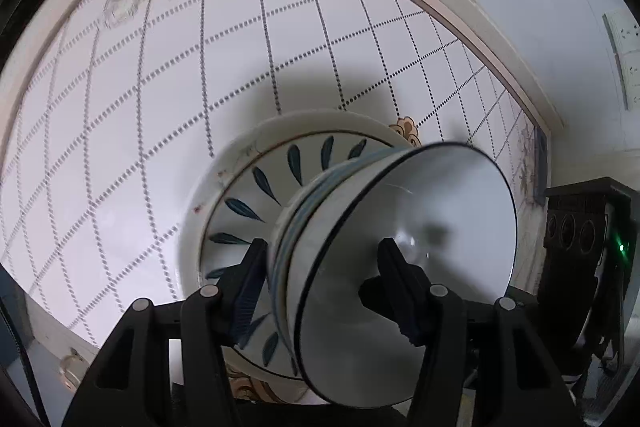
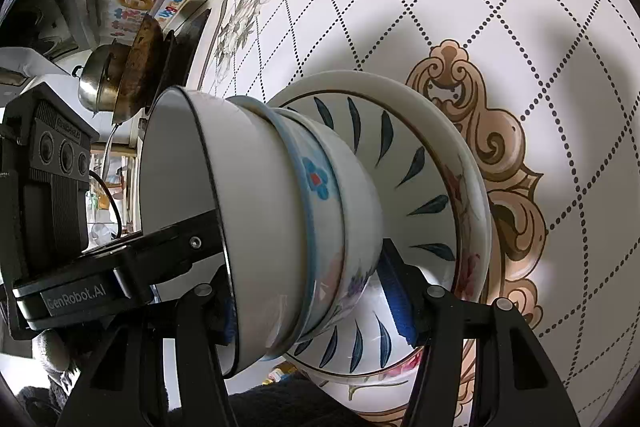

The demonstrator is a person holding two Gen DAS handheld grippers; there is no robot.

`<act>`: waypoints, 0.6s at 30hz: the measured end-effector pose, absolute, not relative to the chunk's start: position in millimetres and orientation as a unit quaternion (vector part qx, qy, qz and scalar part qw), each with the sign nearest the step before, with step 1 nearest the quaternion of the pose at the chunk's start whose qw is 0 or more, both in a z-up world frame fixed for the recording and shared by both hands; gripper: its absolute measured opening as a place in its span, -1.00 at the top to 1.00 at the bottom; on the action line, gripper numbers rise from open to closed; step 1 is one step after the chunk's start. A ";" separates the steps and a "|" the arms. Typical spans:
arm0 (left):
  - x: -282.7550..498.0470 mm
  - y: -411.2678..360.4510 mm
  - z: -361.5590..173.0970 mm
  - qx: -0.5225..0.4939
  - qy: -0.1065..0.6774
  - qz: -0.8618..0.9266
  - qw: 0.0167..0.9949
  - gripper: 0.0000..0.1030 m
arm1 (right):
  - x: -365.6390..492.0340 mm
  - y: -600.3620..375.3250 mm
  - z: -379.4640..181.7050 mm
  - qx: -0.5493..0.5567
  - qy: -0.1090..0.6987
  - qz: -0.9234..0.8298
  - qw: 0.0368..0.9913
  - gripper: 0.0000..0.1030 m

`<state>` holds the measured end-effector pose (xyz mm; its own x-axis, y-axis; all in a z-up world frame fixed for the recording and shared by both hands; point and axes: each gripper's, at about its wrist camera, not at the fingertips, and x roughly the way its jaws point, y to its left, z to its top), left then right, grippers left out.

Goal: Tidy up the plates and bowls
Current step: 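Lower the bowl stack onto the blue-striped plate and open both tools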

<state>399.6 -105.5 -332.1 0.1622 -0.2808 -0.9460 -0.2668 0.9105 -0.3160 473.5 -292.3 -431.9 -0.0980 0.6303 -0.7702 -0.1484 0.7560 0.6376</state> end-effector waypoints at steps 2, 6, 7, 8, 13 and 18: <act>398.9 -105.8 -325.2 -0.194 0.643 0.000 0.741 -0.04 | 473.0 -292.6 -430.8 0.175 0.679 0.298 0.648 -0.17; 395.2 -100.7 -306.5 -0.165 0.629 0.020 0.759 -0.04 | 473.0 -300.5 -419.8 0.171 0.670 0.284 0.665 -0.17; 393.8 -100.0 -300.7 -0.155 0.625 0.025 0.765 -0.04 | 473.3 -303.5 -414.5 0.168 0.665 0.280 0.671 -0.18; 392.3 -100.2 -295.7 -0.147 0.621 0.028 0.770 -0.04 | 473.1 -307.0 -406.1 0.160 0.659 0.273 0.682 -0.18; 380.0 -103.2 -267.6 -0.105 0.595 0.039 0.796 -0.06 | 465.5 -318.2 -367.7 0.134 0.638 0.242 0.718 -0.25; 364.7 -101.5 -243.1 -0.081 0.574 0.036 0.814 -0.07 | 445.5 -325.6 -327.3 0.118 0.610 0.204 0.756 -0.73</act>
